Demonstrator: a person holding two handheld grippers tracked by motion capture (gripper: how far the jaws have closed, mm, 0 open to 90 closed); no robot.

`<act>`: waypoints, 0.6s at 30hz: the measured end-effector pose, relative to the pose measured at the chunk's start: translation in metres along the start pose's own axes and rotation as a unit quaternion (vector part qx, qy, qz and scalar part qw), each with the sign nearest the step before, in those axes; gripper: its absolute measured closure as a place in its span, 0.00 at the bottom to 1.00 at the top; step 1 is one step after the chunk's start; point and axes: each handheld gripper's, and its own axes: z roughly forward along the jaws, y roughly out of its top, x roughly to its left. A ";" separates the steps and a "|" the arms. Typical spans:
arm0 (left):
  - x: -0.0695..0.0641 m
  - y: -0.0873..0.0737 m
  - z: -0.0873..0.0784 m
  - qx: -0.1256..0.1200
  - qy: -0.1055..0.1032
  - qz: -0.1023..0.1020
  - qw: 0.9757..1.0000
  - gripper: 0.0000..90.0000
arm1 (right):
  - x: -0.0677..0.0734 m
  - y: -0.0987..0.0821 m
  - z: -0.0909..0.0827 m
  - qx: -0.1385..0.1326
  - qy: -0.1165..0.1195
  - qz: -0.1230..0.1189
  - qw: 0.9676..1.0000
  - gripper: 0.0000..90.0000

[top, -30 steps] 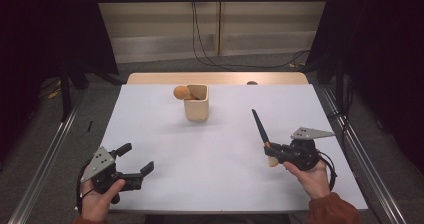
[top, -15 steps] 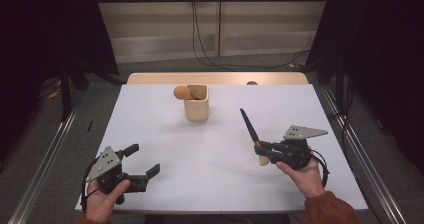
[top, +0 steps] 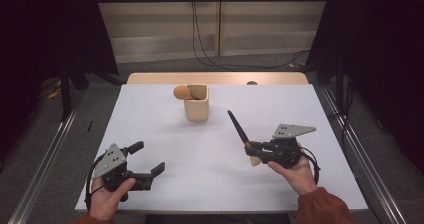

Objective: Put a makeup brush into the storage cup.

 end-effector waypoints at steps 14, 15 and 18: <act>-0.010 0.008 0.017 0.016 -0.024 0.022 0.999 0.03 | 0.008 0.012 0.019 0.021 0.030 -0.020 0.999 0.82; -0.011 0.009 0.019 0.017 -0.027 0.022 0.999 0.03 | 0.009 0.013 0.021 0.023 0.033 -0.022 0.999 0.82; -0.015 0.011 0.025 0.022 -0.037 0.026 0.999 0.03 | 0.009 0.015 0.024 0.027 0.039 -0.026 0.999 0.82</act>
